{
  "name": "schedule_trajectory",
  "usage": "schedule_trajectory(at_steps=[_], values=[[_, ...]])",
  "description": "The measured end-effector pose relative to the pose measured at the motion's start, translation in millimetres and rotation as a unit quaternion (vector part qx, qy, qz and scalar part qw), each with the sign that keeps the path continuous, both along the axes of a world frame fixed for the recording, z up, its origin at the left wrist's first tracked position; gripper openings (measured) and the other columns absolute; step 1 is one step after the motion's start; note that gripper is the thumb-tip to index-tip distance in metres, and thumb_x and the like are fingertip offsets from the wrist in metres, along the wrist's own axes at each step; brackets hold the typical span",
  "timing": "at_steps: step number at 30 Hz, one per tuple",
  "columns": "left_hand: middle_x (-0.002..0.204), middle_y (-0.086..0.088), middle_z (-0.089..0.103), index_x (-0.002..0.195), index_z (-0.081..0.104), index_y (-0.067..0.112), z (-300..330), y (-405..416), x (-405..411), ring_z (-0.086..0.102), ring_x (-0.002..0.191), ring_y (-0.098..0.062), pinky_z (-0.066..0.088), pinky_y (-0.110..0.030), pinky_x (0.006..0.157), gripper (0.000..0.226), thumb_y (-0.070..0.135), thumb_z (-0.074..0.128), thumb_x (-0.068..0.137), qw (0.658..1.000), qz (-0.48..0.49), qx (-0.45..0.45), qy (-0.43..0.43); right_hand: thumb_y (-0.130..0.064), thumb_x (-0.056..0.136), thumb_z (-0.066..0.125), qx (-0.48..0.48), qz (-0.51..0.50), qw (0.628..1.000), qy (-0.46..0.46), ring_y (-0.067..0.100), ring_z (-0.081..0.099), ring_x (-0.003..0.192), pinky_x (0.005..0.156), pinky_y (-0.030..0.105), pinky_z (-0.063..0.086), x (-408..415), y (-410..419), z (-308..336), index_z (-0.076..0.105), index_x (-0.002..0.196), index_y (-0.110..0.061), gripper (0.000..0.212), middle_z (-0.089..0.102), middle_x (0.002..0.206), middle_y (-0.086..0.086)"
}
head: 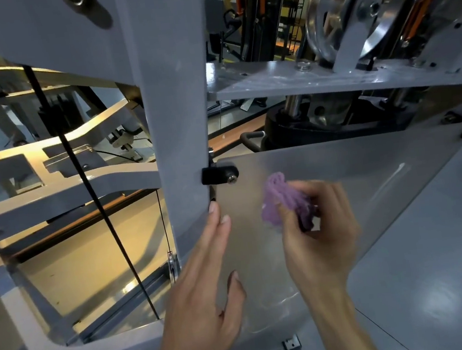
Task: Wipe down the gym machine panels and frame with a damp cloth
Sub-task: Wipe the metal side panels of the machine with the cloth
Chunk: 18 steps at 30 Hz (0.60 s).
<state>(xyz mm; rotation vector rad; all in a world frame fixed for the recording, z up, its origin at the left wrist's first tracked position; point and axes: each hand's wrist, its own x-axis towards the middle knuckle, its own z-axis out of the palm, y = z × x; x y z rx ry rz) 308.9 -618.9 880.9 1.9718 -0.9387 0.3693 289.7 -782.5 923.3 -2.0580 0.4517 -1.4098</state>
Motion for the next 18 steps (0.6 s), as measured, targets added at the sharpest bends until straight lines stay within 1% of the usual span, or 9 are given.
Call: schedule_trajectory(at_steps=[3, 5, 8, 9, 11, 12, 13, 16, 18], values=[[0.172, 0.010, 0.018, 0.165, 0.023, 0.024, 0, -1, -1, 0.046, 0.136, 0.008, 0.039, 0.004, 0.086, 0.077, 0.019, 0.059, 0.097, 1.000, 0.000, -0.004, 0.020, 0.000, 0.074, 0.074, -0.050, 0.048, 0.998, -0.003, 0.001, 0.057, 0.084, 0.076, 0.003, 0.038, 6, 24, -5, 0.070, 0.099, -0.022, 0.034, 0.063, 0.097, -0.010], [0.172, 0.012, 0.018, 0.165, 0.022, 0.028, -1, -1, -2, 0.060, 0.125, -0.003, 0.039, 0.005, 0.070, 0.087, 0.009, 0.069, 0.094, 0.999, 0.003, -0.010, 0.035, -0.004, 0.080, 0.075, -0.067, 0.104, 0.992, 0.003, 0.006, 0.063, 0.088, 0.077, 0.009, 0.045, 8, 33, -8, 0.073, 0.103, -0.014, 0.025, 0.066, 0.100, -0.005], [0.171, 0.016, 0.018, 0.165, 0.020, 0.028, -1, 0, -2, 0.039, 0.147, 0.000, 0.045, 0.002, 0.083, 0.079, 0.022, 0.059, 0.096, 1.000, 0.010, -0.023, 0.014, -0.004, 0.077, 0.075, -0.055, 0.066, 0.996, 0.014, 0.005, 0.060, 0.087, 0.076, 0.005, 0.041, 6, 15, -5, 0.072, 0.100, -0.016, 0.027, 0.065, 0.098, -0.006], [0.171, 0.019, 0.018, 0.166, 0.017, 0.030, -1, 1, -3, 0.041, 0.147, -0.003, 0.047, -0.001, 0.088, 0.081, 0.022, 0.059, 0.097, 0.999, 0.016, -0.027, 0.015, -0.003, 0.076, 0.075, -0.041, 0.041, 0.998, 0.008, 0.004, 0.058, 0.085, 0.075, 0.004, 0.040, 3, 7, -4, 0.071, 0.099, -0.017, 0.027, 0.065, 0.097, -0.006], [0.168, 0.027, 0.018, 0.166, 0.011, 0.034, -1, 0, -5, 0.063, 0.121, -0.025, 0.053, -0.008, 0.077, 0.092, 0.013, 0.068, 0.097, 0.998, 0.031, -0.034, 0.033, -0.002, 0.077, 0.074, -0.011, 0.019, 1.000, -0.012, 0.004, 0.058, 0.084, 0.073, 0.006, 0.040, 1, 1, -2, 0.069, 0.098, -0.018, 0.026, 0.064, 0.097, -0.007], [0.167, 0.028, 0.020, 0.166, 0.009, 0.035, -1, -1, -6, 0.063, 0.109, -0.033, 0.052, -0.009, 0.072, 0.098, 0.011, 0.071, 0.094, 0.998, 0.034, -0.039, 0.043, -0.005, 0.079, 0.071, -0.014, 0.024, 0.999, -0.018, 0.004, 0.058, 0.084, 0.074, 0.006, 0.040, 3, 6, -1, 0.069, 0.099, -0.016, 0.023, 0.064, 0.097, -0.007], [0.166, 0.028, 0.023, 0.166, 0.008, 0.034, 0, -1, -6, 0.061, 0.111, -0.032, 0.052, -0.009, 0.071, 0.100, 0.009, 0.072, 0.093, 0.997, 0.032, -0.045, 0.049, -0.009, 0.081, 0.068, -0.026, 0.041, 0.999, -0.017, 0.005, 0.058, 0.084, 0.074, 0.005, 0.040, 5, 14, -1, 0.069, 0.101, -0.015, 0.021, 0.063, 0.098, -0.006], [0.164, 0.030, 0.027, 0.166, 0.005, 0.033, 2, 0, -3, 0.048, 0.136, 0.008, 0.052, -0.009, 0.091, 0.099, 0.014, 0.068, 0.092, 0.996, 0.017, -0.062, 0.063, -0.012, 0.086, 0.067, -0.051, 0.122, 0.991, -0.018, 0.009, 0.064, 0.086, 0.076, 0.015, 0.051, 13, 44, -4, 0.072, 0.104, -0.009, 0.019, 0.066, 0.101, -0.001], [0.162, 0.035, 0.027, 0.166, 0.005, 0.035, 3, 2, -2, 0.058, 0.122, 0.011, 0.050, -0.003, 0.079, 0.097, 0.013, 0.067, 0.095, 0.995, 0.014, -0.063, 0.080, -0.011, 0.086, 0.069, -0.060, 0.144, 0.988, -0.021, 0.012, 0.066, 0.087, 0.074, 0.024, 0.055, 13, 45, -4, 0.073, 0.104, -0.007, 0.019, 0.067, 0.101, 0.001]])
